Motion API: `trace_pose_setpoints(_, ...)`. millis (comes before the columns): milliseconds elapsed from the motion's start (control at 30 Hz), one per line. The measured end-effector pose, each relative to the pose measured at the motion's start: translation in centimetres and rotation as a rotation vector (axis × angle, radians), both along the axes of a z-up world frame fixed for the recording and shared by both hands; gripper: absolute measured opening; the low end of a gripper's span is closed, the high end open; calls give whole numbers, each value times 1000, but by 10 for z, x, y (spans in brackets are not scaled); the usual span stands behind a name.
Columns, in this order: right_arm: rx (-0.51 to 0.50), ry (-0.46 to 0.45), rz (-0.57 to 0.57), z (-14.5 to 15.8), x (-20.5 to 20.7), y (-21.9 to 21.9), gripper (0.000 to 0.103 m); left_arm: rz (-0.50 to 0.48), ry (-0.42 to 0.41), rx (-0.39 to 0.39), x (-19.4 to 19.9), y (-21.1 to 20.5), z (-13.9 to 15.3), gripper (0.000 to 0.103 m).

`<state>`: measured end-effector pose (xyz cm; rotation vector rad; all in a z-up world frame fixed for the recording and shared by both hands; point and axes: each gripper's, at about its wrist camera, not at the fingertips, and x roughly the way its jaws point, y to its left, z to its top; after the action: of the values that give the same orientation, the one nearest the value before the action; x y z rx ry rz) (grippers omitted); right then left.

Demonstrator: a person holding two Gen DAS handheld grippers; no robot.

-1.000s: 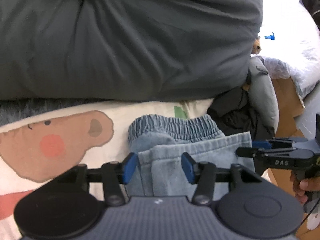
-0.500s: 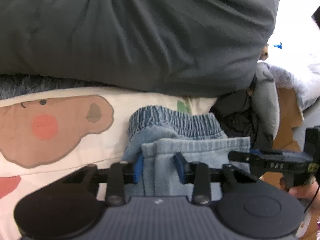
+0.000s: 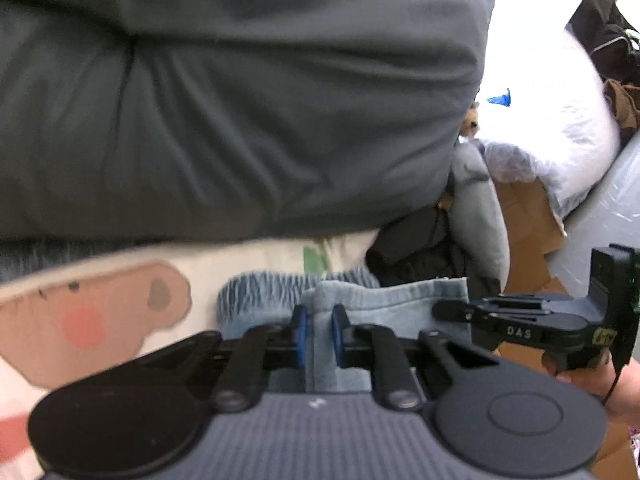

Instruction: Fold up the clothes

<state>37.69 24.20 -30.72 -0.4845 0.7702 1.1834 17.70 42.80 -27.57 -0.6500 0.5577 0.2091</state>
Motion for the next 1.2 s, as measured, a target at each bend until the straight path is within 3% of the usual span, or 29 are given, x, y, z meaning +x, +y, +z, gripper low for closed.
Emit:
trace_pose_setpoints(233,10,-33,-42,16,6,13,5,-16,8,11,20,15,2,13)
trace_pose_setpoints(500,-79,-17,-115,-7,22,36,5,-9,100,-72,56,36,-45,13)
trace_pose_setpoints(700,-144,-12,-151,-23,26,50,5,-4,133,-170,59,54,-68,14)
trace_pose_setpoints(900,-151,-21,-130,-14,26,51,5,-22,124,-116,58,49,-49,13)
trace_pose_setpoints(1000,-161,-19,-140,-18,27,53,5,-31,160,-82,66,47,-59,15)
trace_pose_setpoints(1100,-158,-4,-176,-22,30,55,13,-30,171,-52,69,45,-59,23)
trace_pose_setpoints(1167,-141,0,-203,-21,31,52,38,-15,162,6,62,42,-47,35)
trace_pose_setpoints(1200,-122,-19,-200,-18,29,49,43,-5,158,40,59,41,-41,37)
